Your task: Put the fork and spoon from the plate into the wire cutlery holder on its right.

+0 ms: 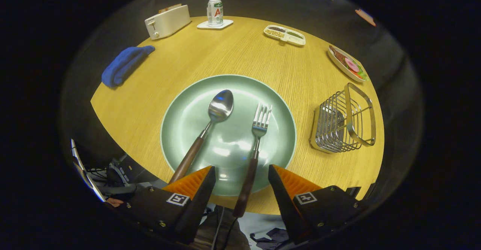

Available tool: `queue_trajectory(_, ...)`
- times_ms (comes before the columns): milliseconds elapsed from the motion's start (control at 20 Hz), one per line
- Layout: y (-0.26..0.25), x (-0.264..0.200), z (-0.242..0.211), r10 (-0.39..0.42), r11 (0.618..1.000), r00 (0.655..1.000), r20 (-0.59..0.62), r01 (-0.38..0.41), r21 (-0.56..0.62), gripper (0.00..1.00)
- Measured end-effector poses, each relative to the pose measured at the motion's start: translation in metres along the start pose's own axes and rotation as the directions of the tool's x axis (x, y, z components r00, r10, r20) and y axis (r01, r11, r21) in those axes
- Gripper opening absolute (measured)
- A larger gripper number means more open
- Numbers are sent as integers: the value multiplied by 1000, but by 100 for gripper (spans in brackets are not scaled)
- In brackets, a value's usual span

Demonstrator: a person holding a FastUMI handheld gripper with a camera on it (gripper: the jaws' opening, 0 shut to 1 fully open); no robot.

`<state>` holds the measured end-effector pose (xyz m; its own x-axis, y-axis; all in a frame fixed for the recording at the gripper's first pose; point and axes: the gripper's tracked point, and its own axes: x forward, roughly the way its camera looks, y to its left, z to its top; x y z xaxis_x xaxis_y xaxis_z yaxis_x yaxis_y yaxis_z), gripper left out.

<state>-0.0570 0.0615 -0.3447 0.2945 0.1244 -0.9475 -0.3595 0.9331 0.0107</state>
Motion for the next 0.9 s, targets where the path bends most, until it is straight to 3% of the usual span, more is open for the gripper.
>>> queue_trajectory(200,-3,15,-8,10,1000,995,-103,-11,-11,60)
queue_trajectory(250,1,16,-9,35,999,990,-136,-34,8,31)
queue_trajectory(450,-13,10,-1,57,998,975,-217,-59,-3,28)
queue_trajectory(500,-15,12,7,71,997,979,-189,-69,17,27)
queue_trajectory(550,-22,11,6,50,998,973,-224,-54,-13,4)
queue_trajectory(800,-25,4,18,136,986,955,-265,-156,-55,5)
queue_trajectory(900,-38,-6,24,99,983,954,-283,-137,-118,4)
